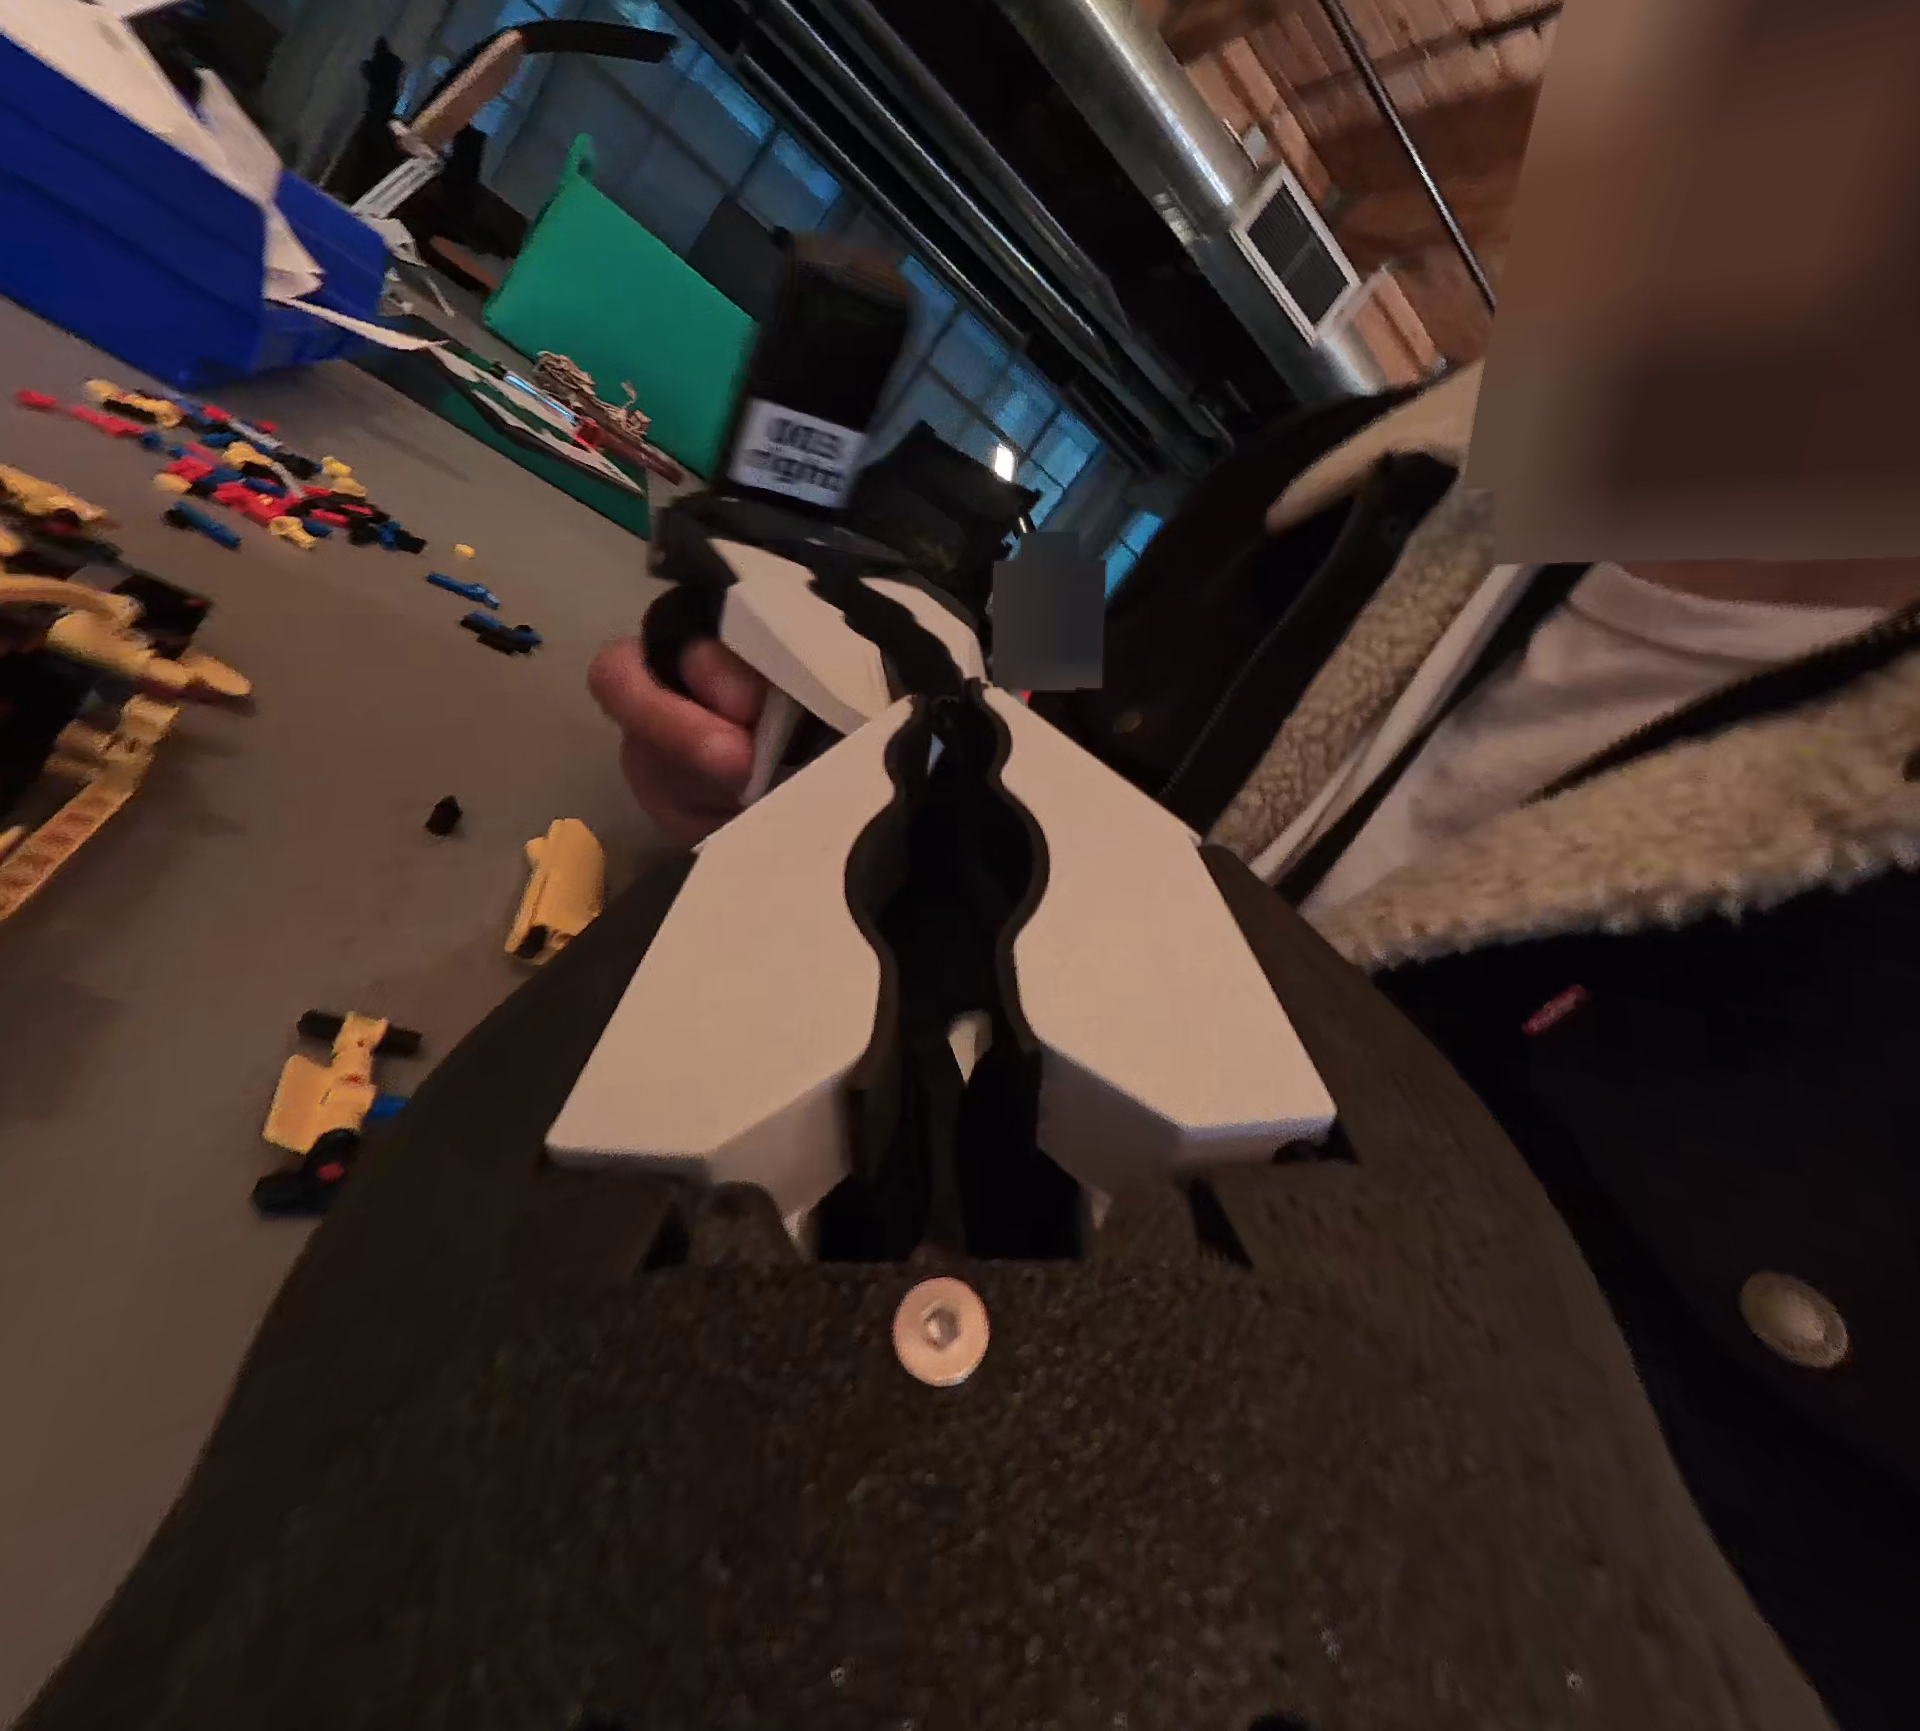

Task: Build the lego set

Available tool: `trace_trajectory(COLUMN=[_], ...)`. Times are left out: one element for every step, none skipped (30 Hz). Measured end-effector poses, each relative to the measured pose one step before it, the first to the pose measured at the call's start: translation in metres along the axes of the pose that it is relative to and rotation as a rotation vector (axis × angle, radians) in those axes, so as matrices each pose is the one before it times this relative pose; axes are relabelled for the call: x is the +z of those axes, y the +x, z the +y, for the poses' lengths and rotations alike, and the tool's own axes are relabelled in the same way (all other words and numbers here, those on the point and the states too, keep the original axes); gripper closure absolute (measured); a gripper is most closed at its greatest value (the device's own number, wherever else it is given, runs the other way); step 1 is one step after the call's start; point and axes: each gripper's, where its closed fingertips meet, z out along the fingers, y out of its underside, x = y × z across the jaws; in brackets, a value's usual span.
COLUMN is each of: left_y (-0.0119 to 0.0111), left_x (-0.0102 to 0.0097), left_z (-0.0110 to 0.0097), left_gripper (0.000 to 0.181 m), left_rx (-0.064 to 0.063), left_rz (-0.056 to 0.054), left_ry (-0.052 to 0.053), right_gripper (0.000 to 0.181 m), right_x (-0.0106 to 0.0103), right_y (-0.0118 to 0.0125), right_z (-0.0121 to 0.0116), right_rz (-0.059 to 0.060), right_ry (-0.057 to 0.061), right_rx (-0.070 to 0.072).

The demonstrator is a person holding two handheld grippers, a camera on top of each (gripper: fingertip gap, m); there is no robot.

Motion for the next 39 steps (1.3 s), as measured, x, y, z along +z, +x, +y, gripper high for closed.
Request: trace_trajectory(left_y=[0.00588, 0.00528, 0.00422, 0.00302, 0.00243, 0.00088, -0.00155, -0.00152, -0.00009, -0.0005, -0.00055, 0.00057, 0.00043, 0.00009, 0.0001, -0.0006, -0.00011, 0.00105, 0.00008, -0.00056, -0.00035, -0.00001, -0.00093, -0.00203, -0.00329, -0.00505, -0.00771, -0.01154, -0.01231, -0.00941, -0.00556, -0.00239, -0.00084, 0.00036, 0.00045, -0.00045, -0.00058, -0.00024, 0.00099], left_x=[0.00183, 0.00165, 0.00122, 0.00103, 0.00061, 0.00044, 0.00013, 0.00015, 0.00032, 0.00089, 0.0012, 0.00085, 0.00014, 0.00002, 0.00028, 0.00051, 0.00078, 0.00063, 0.00053, 0.0004, 0.00042, 0.00055, 0.00043, -0.00015, -0.00032, -0.00057, -0.00107, -0.00173, -0.00183, -0.00124, -0.00027, 0.00091, 0.00187, 0.00181, 0.00041, -0.00119, -0.00135, -0.00068, 0.00015], left_z=[0.00217, 0.00155, 0.00205, 0.00176, 0.00085, 0.00055, 0.0007, 0.00136, 0.00194, 0.00209, 0.0028, 0.00184, 0.0003, 0.00111, 0.00161, 0.00232, 0.00209, 0.00079, 0.00047, 0.00077, 0.00153, 0.00091, 0.00015, -0.00094, -0.00105, -0.00166, -0.00332, -0.00436, -0.00323, -0.00095, 0.00069, 0.00116, 0.00148, 0.00169, 0.00006, -0.00203, -0.0022, -0.00148, -0.00003], left_gripper=[0.175, 0.176, 0.176, 0.176, 0.176, 0.175, 0.175, 0.175, 0.176, 0.175, 0.176, 0.175, 0.175, 0.175, 0.175, 0.176, 0.175, 0.175, 0.175, 0.176, 0.175, 0.176, 0.175, 0.175, 0.175, 0.175, 0.175, 0.175, 0.174, 0.172, 0.172, 0.173, 0.173, 0.172, 0.172, 0.171, 0.171, 0.171, 0.172], left_rx=[0.0352, 0.037, 0.034, 0.0278, 0.0205, 0.0166, 0.0166, 0.0125, 0.0087, 0.0116, 0.0125, 0.0059, 0.0029, 0.0049, 0.004, 0.0046, 0.0067, 0.0084, 0.0105, 0.0062, 0.0004, 0.0022, 0.0066, 0.0054, 0.0013, -0.0012, -0.0005, 0.0088, 0.0269, 0.042, 0.0403, 0.0235, -0.0006, -0.018, -0.021, -0.0162, -0.0148, -0.0138, -0.0075], left_rz=[0.0164, 0.0114, 0.0079, 0.0044, 0.0042, -0.0028, -0.0156, -0.0133, -0.004, -0.0073, -0.0077, 0.0006, 0.0009, -0.0013, -0.0012, -0.0056, -0.0033, 0.0019, -0.0044, -0.0059, -0.0011, -0.0009, -0.0082, -0.0139, -0.0193, -0.0276, -0.0451, -0.071, -0.0802, -0.0676, -0.0479, -0.0257, -0.0072, 0.0085, 0.0115, 0.005, 0.0026, 0.0032, 0.0087], left_ry=[-0.0149, -0.0122, -0.0146, -0.0128, -0.0071, -0.0058, -0.006, -0.0092, -0.0118, -0.0129, -0.0166, -0.0109, -0.0019, -0.0064, -0.0097, -0.0131, -0.0114, -0.005, -0.0036, -0.004, -0.0077, -0.0054, -0.0006, 0.0063, 0.0081, 0.0111, 0.019, 0.023, 0.0157, 0.0031, -0.0049, -0.0051, -0.0066, -0.0103, -0.0029, 0.0102, 0.0124, 0.0106, 0.0008], right_gripper=[0.167, 0.168, 0.168, 0.169, 0.172, 0.172, 0.172, 0.172, 0.171, 0.171, 0.171, 0.171, 0.171, 0.172, 0.173, 0.173, 0.173, 0.174, 0.174, 0.174, 0.176, 0.177, 0.178, 0.178, 0.179, 0.179, 0.179, 0.179, 0.179, 0.179, 0.179, 0.179, 0.179, 0.179, 0.179, 0.179, 0.179, 0.179, 0.179], right_x=[-0.00169, -0.00093, -0.00027, -0.00057, -0.00082, -0.00078, -0.00041, 0.00019, 0.00072, 0.0007, 0.00077, 0.00034, 0.00016, 0.0001, 0.00016, 0.00015, -0.00009, 0.00016, 0.00069, 0.00125, 0.00102, 0.00067, 0.00005, -0.00082, -0.00088, -0.00094, -0.00163, -0.00305, -0.0038, -0.00378, -0.004, -0.00298, -0.00074, 0.00119, 0.00196, 0.00098, 0.00057, 0.0008, 0.00143], right_y=[-0.00748, -0.00629, -0.00338, -0.00327, -0.00298, 0.00179, 0.00359, 0.0009, 0.00018, 0.00141, -0.00016, -0.00131, -0.00075, -0.00031, -0.00083, -0.00142, -0.00083, 0.00019, 0.00009, -0.00005, -0.00052, 0.00066, 0.00102, 0.0018, 0.0031, 0.00388, 0.00517, 0.00848, 0.01015, 0.00815, 0.00544, 0.00296, 0.00159, 0.00078, -0.00108, -0.00093, 0.00034, 0.00092, 0.00018], right_z=[-0.00103, 0.00025, 0.00064, -0.00046, -0.00097, 0.00102, 0.00275, 0.0025, 0.00151, 0.00156, 0.00147, 0.00085, 0.00079, 0.00087, 0.0009, -0.00066, -0.0001, 0.00199, 0.00195, 0.00225, 0.00143, 0.00214, 0.00094, -0.00107, -0.0013, -0.00118, -0.00324, -0.00666, -0.00788, -0.00748, -0.00821, -0.00564, 0.00092, 0.00252, 0.00075, -0.00077, 0.00014, 0.00132, 0.00208], right_rz=[-0.0862, -0.0622, -0.0303, -0.0206, -0.0152, 0.0117, 0.0191, 0.0012, -0.0018, 0.0084, -0.0002, -0.0087, -0.006, -0.004, -0.0055, -0.0056, -0.0026, 0.0008, -0.0031, -0.002, 0.0005, 0.0081, 0.0057, 0.0075, 0.0139, 0.0167, 0.0196, 0.0316, 0.032, 0.0133, -0.0012, -0.0077, 0.0011, 0.0145, 0.0126, 0.0123, 0.0106, 0.0074, -0.0015], right_ry=[0.01, 0.0006, -0.0024, 0.0046, 0.0083, -0.0038, -0.0143, -0.0115, -0.0077, -0.0083, -0.0094, -0.0058, -0.0041, -0.0034, -0.0065, 0.0032, 0.0007, -0.0103, -0.0081, -0.013, -0.0088, -0.0135, -0.0059, 0.0053, 0.0074, 0.0084, 0.0239, 0.0481, 0.0621, 0.0626, 0.0638, 0.0438, -0.0049, -0.0189, -0.0063, 0.0009, -0.0024, -0.0076, -0.0086], right_rx=[0.0657, 0.0519, 0.035, 0.0119, 0.0009, 0.0037, 0.0059, 0.0091, 0.0078, -0.0004, -0.0039, 0.0024, 0.0062, 0.0049, 0.0025, -0.0032, -0.0024, 0.0022, 0.0095, 0.0054, -0.0073, -0.0083, 0.0003, 0.0078, 0.0086, 0.0103, 0.0206, 0.038, 0.0589, 0.0678, 0.0649, 0.045, 0.0131, -0.0198, -0.0399, -0.0344, -0.0195, -0.004, 0.0023])
